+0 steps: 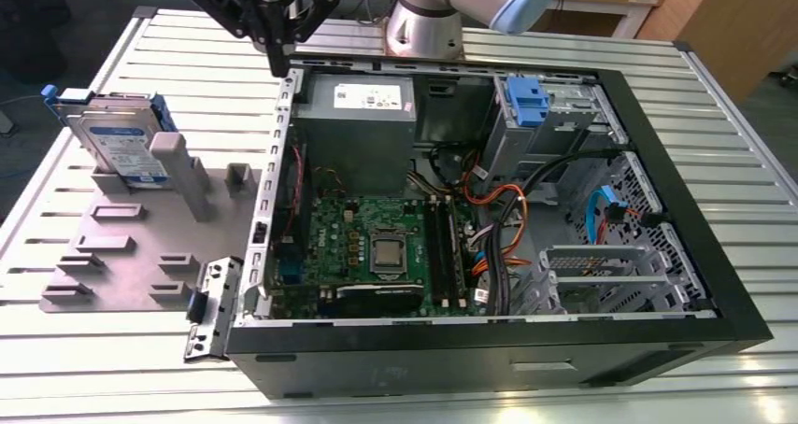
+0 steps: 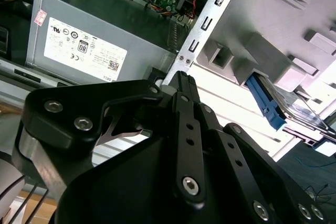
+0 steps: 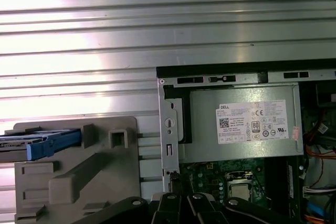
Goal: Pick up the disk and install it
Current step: 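Reach for the disk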
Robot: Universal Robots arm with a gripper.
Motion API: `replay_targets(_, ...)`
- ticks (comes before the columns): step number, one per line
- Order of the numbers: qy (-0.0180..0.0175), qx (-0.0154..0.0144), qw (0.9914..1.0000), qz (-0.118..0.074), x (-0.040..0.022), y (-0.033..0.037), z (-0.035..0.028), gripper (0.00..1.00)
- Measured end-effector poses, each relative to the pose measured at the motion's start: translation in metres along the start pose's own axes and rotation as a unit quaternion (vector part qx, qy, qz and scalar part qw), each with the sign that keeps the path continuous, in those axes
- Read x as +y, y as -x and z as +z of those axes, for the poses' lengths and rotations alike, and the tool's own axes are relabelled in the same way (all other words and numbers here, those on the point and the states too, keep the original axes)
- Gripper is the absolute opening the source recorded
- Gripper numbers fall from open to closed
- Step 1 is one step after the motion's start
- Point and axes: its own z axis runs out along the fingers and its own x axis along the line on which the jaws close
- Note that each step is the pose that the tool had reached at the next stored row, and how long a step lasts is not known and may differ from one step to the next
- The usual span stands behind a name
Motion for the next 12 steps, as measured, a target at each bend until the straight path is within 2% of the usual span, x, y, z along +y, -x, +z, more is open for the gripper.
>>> replay_targets(6, 0.0, 0.0001, 1.0, 0.0, -0.0002, -0.0023, 0.0016, 0.11)
replay_targets(12, 0.0, 0.0, 1.0, 0.0, -0.001, -0.0104, 0.0032, 0.11)
